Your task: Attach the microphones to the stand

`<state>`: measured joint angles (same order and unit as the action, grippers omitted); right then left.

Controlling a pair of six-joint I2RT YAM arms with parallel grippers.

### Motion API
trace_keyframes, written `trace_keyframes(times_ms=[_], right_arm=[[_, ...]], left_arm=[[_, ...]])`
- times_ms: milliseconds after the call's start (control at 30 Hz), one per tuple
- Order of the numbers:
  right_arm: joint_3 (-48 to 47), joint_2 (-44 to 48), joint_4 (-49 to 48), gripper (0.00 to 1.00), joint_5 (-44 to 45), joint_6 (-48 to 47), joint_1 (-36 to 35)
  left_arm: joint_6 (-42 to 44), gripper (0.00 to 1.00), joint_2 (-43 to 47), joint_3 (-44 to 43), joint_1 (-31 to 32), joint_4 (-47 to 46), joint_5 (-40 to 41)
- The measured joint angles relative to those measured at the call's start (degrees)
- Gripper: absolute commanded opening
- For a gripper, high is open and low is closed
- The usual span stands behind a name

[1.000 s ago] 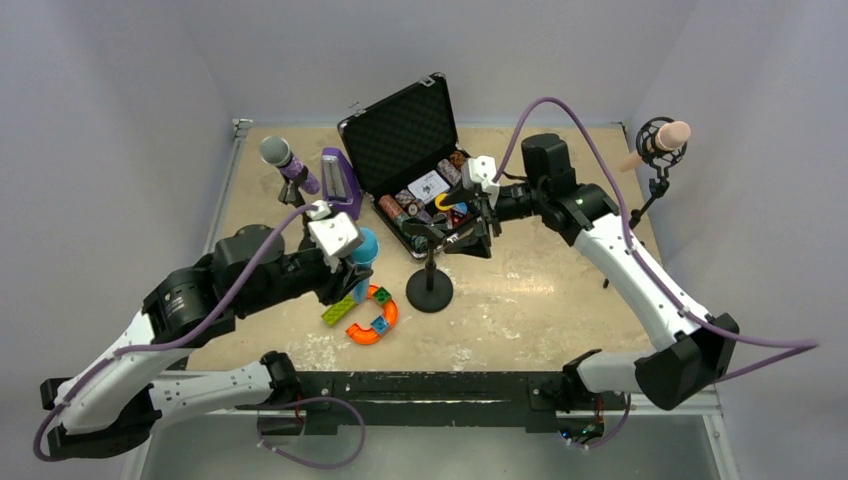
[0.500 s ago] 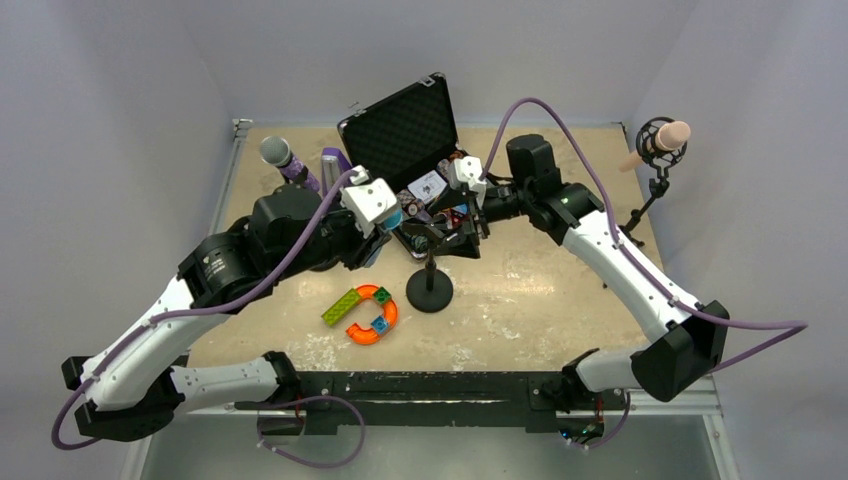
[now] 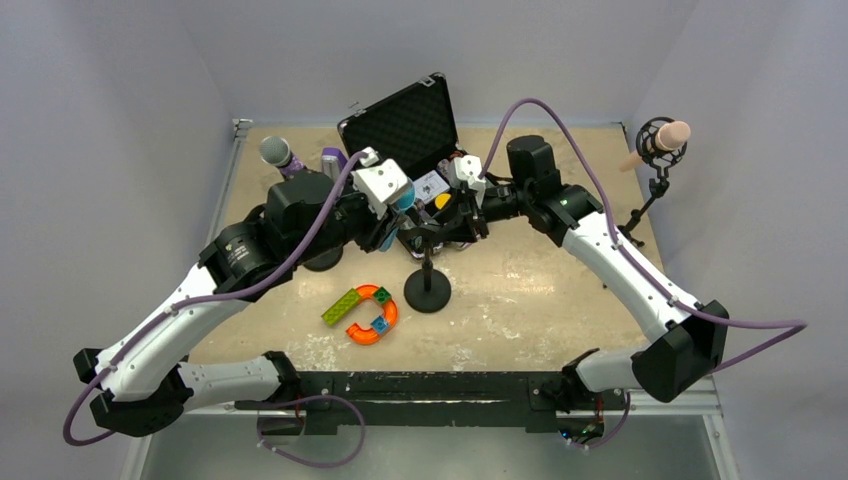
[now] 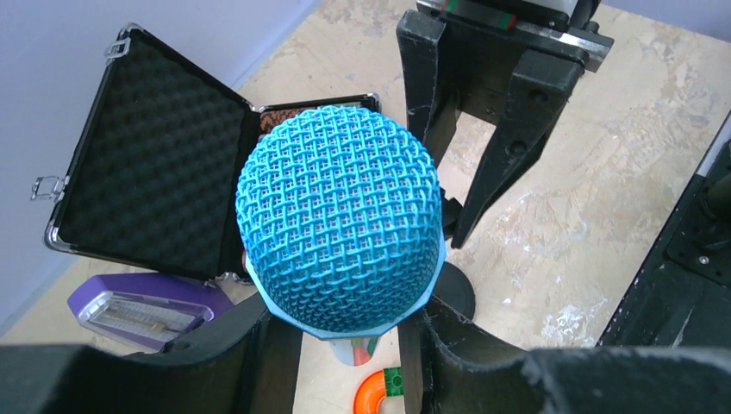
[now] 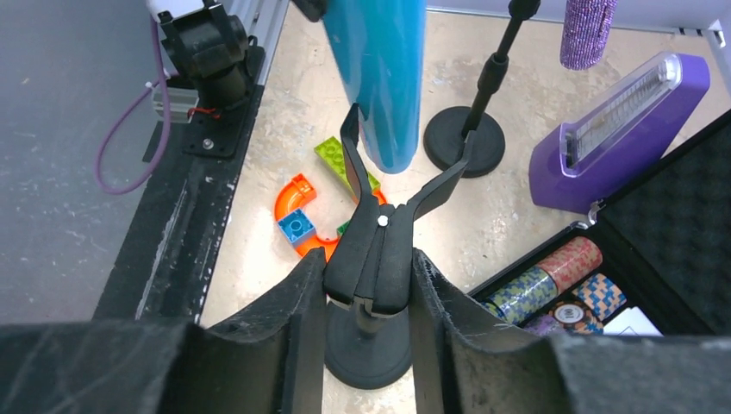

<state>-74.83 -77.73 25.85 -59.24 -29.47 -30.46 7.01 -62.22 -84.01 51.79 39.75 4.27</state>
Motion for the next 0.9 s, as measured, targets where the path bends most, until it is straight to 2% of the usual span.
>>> trace_keyframes(times_ms=[300,500,600,667,733,767,833,900], right_arm=[[0.3,0.1,0.2,0.14,-0.9,-0.1,0.0],[0.3,0.1,0.5,0.13,-1.6,-0.1,0.0],[0.3,0.1,0.7,0.17,-2.0,-0.1,0.0],[0.4,0.1,0.7,0.3,-2.3,-0.1,0.0],[0.7,0.1,0.4,0.57,-2.6,-0.1,0.1],[0.8,0.1,0.3,0.64,-2.9,0.1,0.2],[1.1,0.1,0.1,0.75,-3.3,0.5,0.4],[1.4,0.1,0.0,0.8,-3.5,0.8,0.3]], left_arm=[[-0.3,0.0,-1.0,1.7,-0.8,-4.3,-1.1],[-2.3,0.0,-2.4,3.5,-1.2,-8.4,-5.4],[-3.7,0.0,-2.6,5.5,-1.5,-11.9,-5.8],[-5.0,0.0,-2.4,7.1,-1.7,-14.2,-5.9],[-5.9,0.0,-2.4,8.0,-1.9,-15.3,-5.9],[-6.3,0.0,-2.4,8.1,-1.9,-15.5,-5.9],[-7.4,0.0,-2.0,8.5,-1.9,-16.2,-5.9],[-8.9,0.03,-1.2,9.7,-1.9,-17.3,-5.9]])
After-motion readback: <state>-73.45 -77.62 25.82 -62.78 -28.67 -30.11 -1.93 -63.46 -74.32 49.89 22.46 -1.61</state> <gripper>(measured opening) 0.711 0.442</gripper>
